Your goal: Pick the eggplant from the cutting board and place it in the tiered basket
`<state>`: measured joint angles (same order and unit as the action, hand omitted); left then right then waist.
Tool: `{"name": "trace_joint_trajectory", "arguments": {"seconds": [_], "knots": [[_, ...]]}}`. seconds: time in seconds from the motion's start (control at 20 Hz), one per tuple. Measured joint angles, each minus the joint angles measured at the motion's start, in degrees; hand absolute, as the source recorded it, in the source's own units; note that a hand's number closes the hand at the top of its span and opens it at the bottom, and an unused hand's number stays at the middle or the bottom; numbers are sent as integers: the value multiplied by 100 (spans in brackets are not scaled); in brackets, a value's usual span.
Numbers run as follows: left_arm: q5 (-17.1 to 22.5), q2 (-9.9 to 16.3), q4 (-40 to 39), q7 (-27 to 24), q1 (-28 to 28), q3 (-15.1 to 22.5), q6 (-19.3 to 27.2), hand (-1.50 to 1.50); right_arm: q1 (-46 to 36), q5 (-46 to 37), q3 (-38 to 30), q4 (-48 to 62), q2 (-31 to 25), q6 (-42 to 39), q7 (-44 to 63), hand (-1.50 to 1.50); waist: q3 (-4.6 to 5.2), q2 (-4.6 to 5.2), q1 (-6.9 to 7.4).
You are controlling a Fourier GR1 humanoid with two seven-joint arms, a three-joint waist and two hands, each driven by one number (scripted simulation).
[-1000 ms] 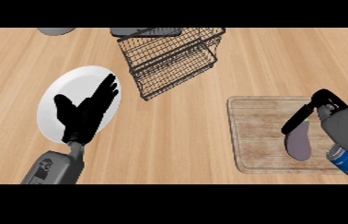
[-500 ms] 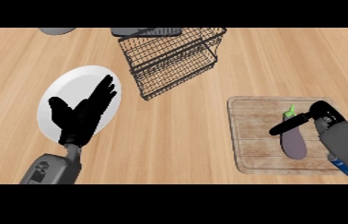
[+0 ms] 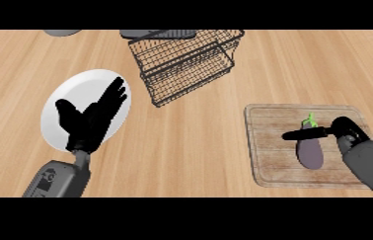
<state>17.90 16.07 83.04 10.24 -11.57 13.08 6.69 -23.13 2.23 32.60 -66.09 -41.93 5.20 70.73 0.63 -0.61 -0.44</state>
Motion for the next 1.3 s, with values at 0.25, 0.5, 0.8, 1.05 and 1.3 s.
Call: {"name": "trace_joint_trajectory", "arguments": {"seconds": [0.25, 0.5, 0.8, 1.05, 1.3], "knots": [[-36, -14, 16, 33, 0, -43, -60, 0, 166, -172, -160, -210, 59, 134, -100, 150, 53, -13, -7], [-81, -92, -31, 5, -35, -56, -115, 0, 198, -423, -173, -282, 137, 175, -114, 150, 74, -15, -1], [-124, -113, -103, -33, -40, -114, -216, 0, 158, -908, -151, -489, 216, 265, -379, 150, 56, -6, 13], [-127, -158, -121, -21, -89, -73, -255, 0, -148, -1581, 541, -1156, 154, 30, -2112, 150, -28, 33, 182], [-170, -178, -123, -29, -25, -103, -202, 0, -127, -1813, 622, -1662, -93, 118, -3852, 150, -61, 48, 94]]}}
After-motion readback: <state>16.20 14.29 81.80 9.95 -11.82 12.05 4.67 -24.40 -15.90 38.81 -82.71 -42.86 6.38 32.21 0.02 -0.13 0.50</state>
